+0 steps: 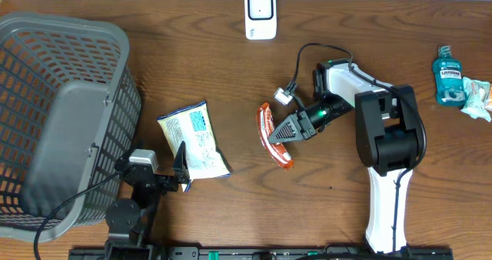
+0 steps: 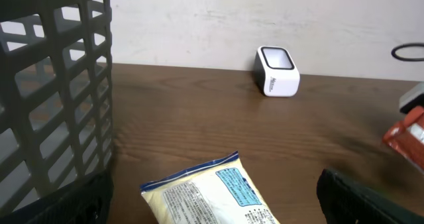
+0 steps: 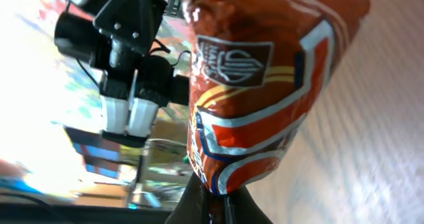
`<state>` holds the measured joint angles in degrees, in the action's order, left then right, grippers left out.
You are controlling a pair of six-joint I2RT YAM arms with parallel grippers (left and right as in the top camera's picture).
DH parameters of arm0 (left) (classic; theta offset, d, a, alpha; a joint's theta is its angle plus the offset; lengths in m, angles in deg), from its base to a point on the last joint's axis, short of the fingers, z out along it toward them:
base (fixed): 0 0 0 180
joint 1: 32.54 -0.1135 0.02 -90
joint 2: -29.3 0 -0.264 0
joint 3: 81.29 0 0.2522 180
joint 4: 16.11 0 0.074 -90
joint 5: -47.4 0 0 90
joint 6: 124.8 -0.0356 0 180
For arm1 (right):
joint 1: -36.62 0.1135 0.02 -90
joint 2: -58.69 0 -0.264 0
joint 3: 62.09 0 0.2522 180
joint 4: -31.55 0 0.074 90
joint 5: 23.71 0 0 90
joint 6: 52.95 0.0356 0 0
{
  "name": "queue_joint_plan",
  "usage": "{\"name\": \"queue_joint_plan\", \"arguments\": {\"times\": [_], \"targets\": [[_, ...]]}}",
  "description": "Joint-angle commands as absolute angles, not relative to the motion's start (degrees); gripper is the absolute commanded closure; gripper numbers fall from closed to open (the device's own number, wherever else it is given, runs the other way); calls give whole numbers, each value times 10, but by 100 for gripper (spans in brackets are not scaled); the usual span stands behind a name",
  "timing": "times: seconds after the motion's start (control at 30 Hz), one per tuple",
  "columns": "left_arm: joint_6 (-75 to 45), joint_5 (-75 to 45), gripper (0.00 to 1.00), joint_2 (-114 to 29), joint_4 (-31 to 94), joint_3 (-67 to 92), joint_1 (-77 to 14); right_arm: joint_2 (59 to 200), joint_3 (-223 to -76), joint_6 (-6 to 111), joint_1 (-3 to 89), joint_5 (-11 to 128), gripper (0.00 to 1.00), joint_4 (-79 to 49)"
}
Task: Scan the item barcode
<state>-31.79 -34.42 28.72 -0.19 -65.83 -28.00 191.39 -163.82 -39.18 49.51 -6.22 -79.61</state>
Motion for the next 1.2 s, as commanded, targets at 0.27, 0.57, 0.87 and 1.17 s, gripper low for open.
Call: {"name": "queue_joint_plan", "arguments": {"times": [0.27,0.57,0.87,1.17], "targets": [[-315,-343,2,290,8,-673,-283,1909,-1637,-443,499,-91,99,-798],[-315,-343,2,290,8,-673,-283,1852,-1608,-332,506,-100,99,-798],[-315,-343,2,290,8,-673,-283,1684,-1449,-370,558,-157,99,-797],[-315,-343,2,290,8,-673,-283,1592,-1284,-425,612,-230,99,-797]]}}
